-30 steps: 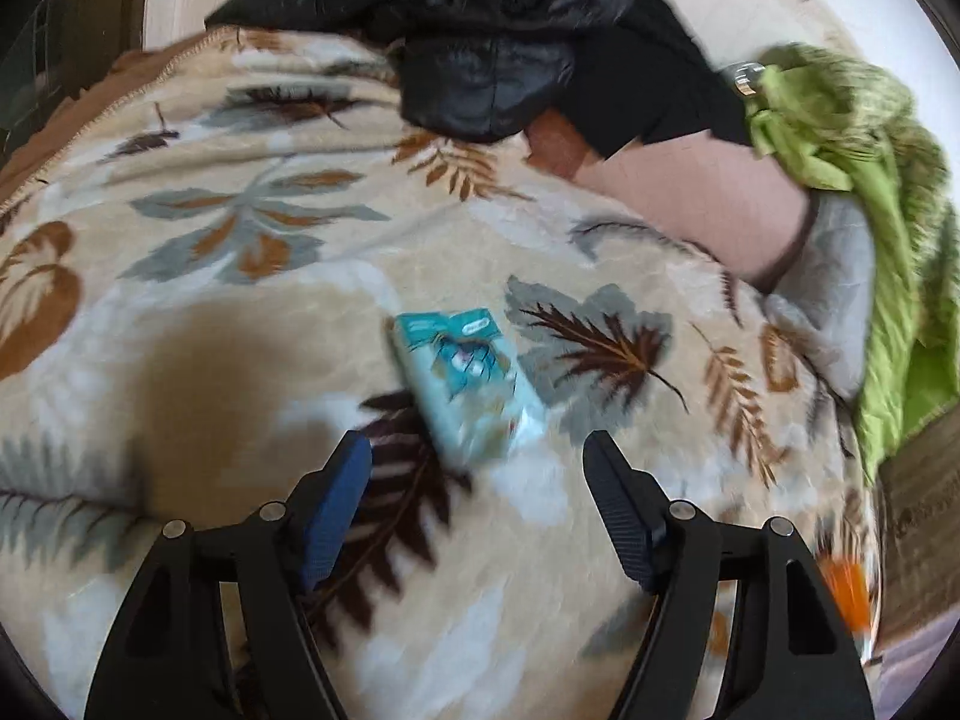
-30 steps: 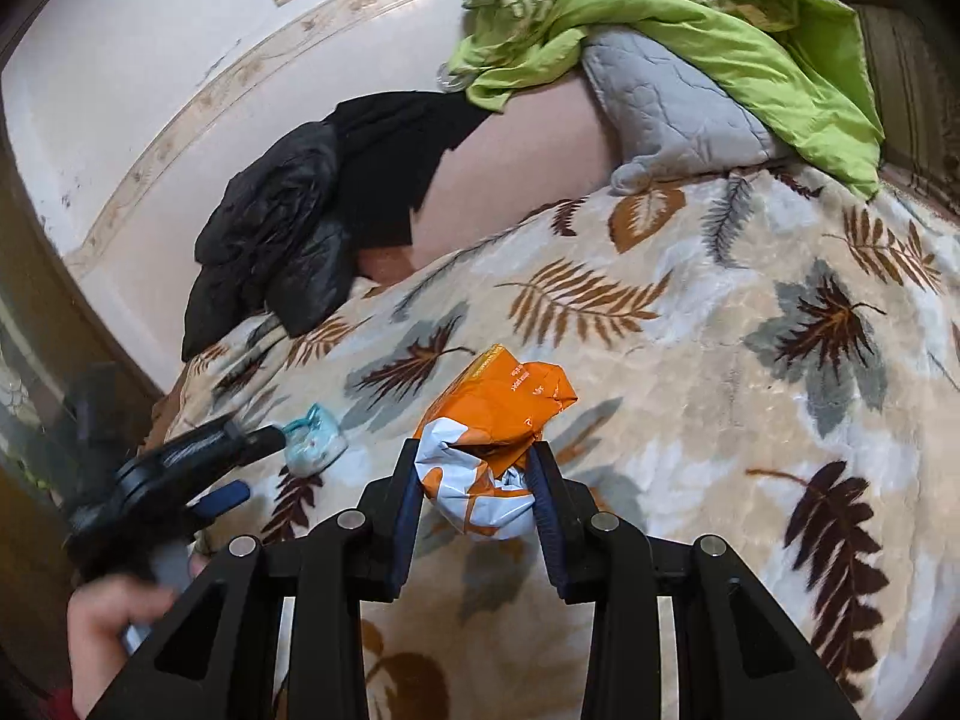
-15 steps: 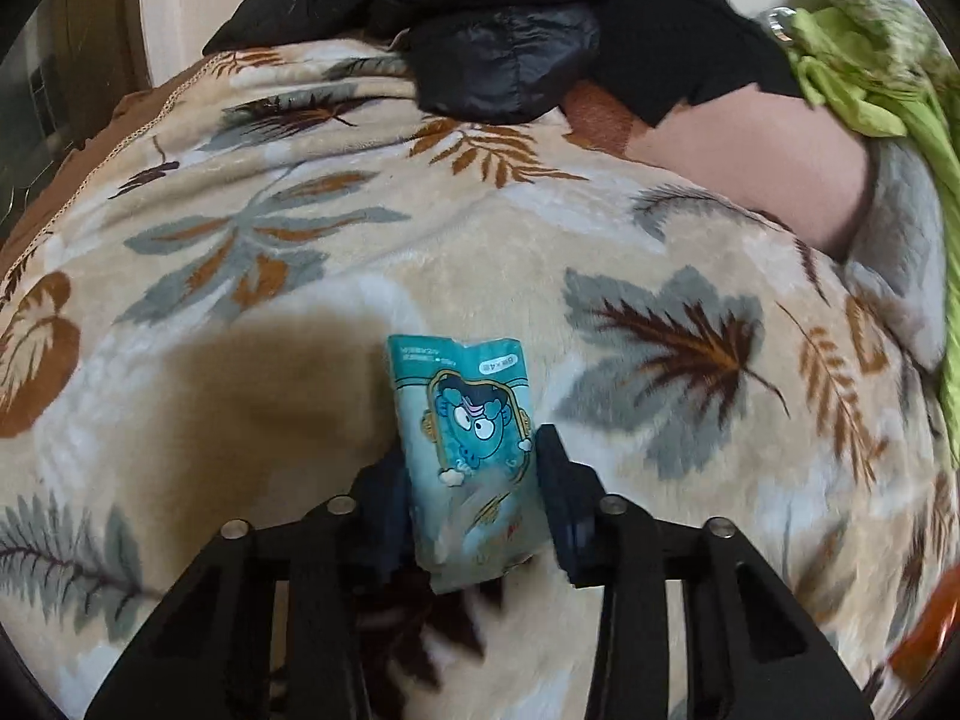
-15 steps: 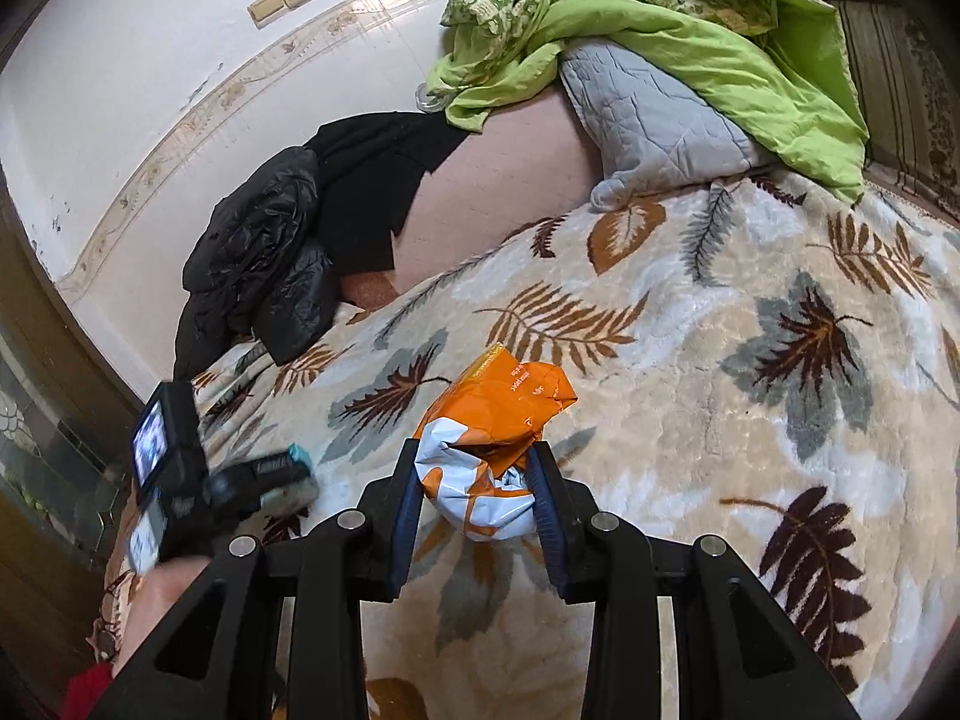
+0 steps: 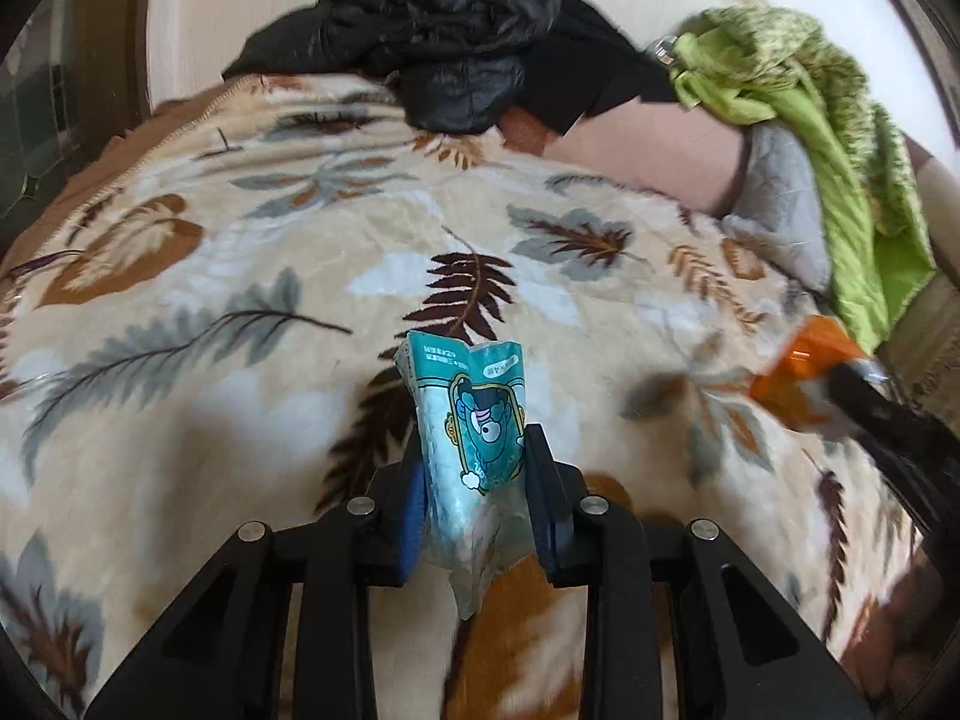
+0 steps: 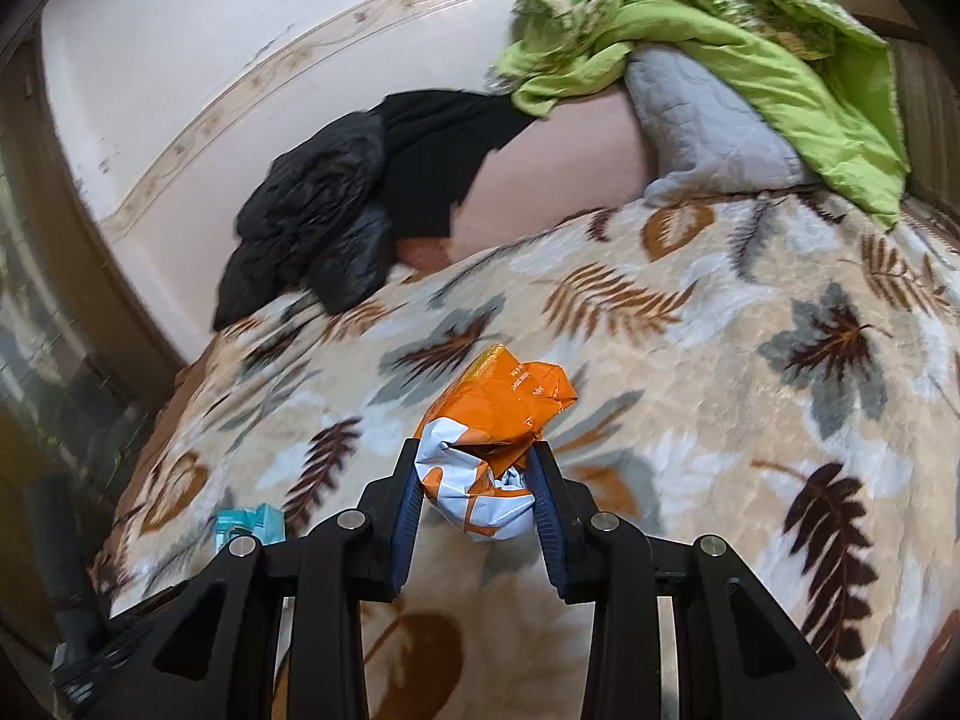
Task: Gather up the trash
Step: 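Lift the orange wrapper with the right tool and teal packet with the left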
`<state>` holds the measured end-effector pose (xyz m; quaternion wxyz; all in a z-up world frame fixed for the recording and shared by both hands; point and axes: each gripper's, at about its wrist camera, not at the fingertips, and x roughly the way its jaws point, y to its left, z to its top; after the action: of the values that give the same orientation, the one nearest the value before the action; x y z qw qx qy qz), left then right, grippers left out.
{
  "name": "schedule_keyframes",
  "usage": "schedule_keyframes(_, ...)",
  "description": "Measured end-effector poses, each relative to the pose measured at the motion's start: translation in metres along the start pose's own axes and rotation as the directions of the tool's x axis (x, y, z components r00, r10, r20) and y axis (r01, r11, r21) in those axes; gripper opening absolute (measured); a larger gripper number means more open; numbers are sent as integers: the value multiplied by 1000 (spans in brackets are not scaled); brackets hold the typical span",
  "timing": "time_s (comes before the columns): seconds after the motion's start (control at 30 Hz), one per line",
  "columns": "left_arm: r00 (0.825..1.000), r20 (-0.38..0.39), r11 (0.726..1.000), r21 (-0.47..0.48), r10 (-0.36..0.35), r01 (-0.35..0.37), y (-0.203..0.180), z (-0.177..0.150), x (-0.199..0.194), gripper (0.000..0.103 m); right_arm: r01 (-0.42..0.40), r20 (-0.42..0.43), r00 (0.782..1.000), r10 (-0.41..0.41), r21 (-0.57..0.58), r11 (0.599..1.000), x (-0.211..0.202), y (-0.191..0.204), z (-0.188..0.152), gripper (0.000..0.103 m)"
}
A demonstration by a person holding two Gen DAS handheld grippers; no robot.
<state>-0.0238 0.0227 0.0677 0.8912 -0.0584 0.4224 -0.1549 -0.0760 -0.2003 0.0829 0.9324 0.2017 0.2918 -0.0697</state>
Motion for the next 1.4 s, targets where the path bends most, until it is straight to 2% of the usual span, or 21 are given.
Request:
schedule_keyframes(0.3,992,127,992,125,-21,5,-17,-46,-70,28,-92,-36,995,90,-57,994,-52,7,-30,37)
schedule_keyframes(0.47,990,140,986,166,-33,9,-23,-64,-81,28,-85,-38,996,81,-154,984,-84,12,-50,37)
schedule_keyframes(0.63,986,163,981,195,-28,-5,-31,-71,-81,28,-101,-12,995,100,-167,981,-104,8,-59,37)
schedule_keyframes(0.77,988,150,978,209,-22,-10,-34,-73,-73,28,-95,-24,995,92,-166,982,-98,9,-59,37)
schedule_keyframes(0.93,986,169,968,245,17,-58,-38,-75,-64,28,-84,-35,996,80,-176,981,-90,9,-59,37)
schedule_keyframes(1.4,988,151,966,248,33,-70,-34,-66,-45,28,-79,-74,995,68,-159,984,-71,5,-58,37)
